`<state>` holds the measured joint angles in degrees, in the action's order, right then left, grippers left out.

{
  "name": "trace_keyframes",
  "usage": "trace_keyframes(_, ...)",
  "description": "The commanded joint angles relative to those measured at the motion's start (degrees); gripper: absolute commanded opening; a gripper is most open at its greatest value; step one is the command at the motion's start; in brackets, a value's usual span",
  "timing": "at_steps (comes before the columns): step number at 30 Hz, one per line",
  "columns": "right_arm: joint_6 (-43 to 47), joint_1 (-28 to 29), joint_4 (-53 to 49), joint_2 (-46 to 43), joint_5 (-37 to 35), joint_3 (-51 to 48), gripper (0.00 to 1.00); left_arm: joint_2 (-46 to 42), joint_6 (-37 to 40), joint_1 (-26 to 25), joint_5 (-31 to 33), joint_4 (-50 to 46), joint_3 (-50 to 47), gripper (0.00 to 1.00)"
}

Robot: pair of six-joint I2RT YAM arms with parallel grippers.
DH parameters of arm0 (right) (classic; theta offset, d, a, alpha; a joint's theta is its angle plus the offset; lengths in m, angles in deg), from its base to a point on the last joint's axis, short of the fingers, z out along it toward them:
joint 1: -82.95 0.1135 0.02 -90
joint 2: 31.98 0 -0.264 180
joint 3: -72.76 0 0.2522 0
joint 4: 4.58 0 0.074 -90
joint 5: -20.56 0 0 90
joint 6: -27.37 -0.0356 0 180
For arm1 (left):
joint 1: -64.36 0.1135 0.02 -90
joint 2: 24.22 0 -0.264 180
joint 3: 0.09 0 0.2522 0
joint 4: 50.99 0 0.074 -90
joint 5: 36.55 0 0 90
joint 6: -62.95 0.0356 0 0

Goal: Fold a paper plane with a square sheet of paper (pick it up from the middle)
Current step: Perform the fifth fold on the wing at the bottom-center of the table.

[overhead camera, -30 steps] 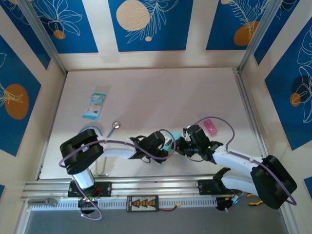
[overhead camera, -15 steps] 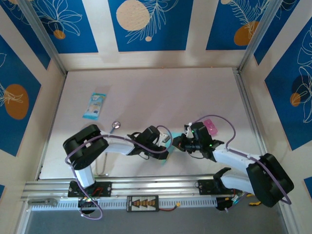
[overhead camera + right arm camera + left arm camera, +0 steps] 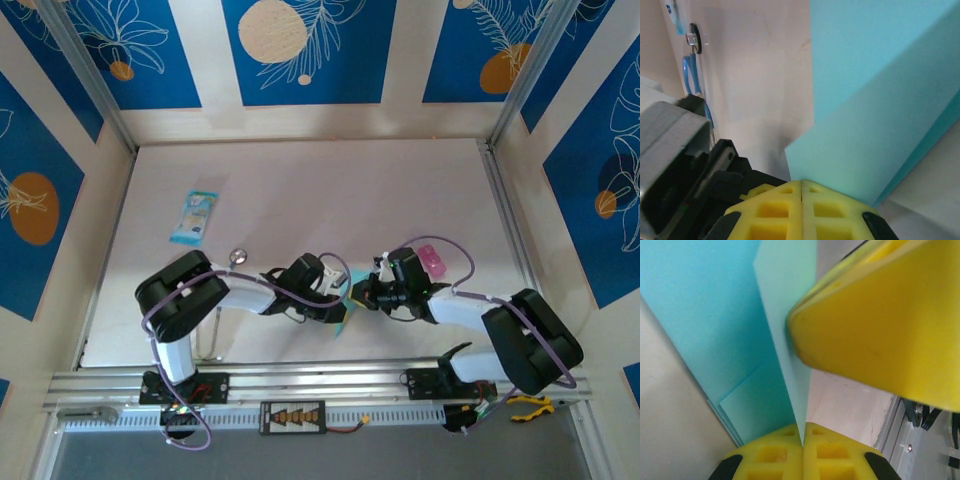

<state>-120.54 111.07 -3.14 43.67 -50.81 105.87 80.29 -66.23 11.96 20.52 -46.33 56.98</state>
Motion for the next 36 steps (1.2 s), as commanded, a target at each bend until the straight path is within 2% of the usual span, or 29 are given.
trace_keyframes(1, 1.67, -0.75, 1.67, 1.43, 2.24, 1.28, 0.06, 1.64, -1.55, 0.85, -2.78, 2.36, -0.6, 0.0)
trace_keyframes(11, 2.58, -3.31, 2.54, 3.18, 3.03, 1.0, 0.06, 3.2, -4.77, 2.43, -3.92, 4.29, -0.42, 0.0)
trace_keyframes(25, 4.14, -4.63, 3.85, 5.29, 5.86, 1.71, 0.06, 5.34, -11.4, 3.97, -5.0, 13.17, -3.61, 0.0)
trace_keyframes(36, 5.05, -5.07, 5.48, 10.04, 7.68, 3.62, 0.06, 5.22, -12.3, 4.72, -4.68, 13.4, -4.09, 0.0)
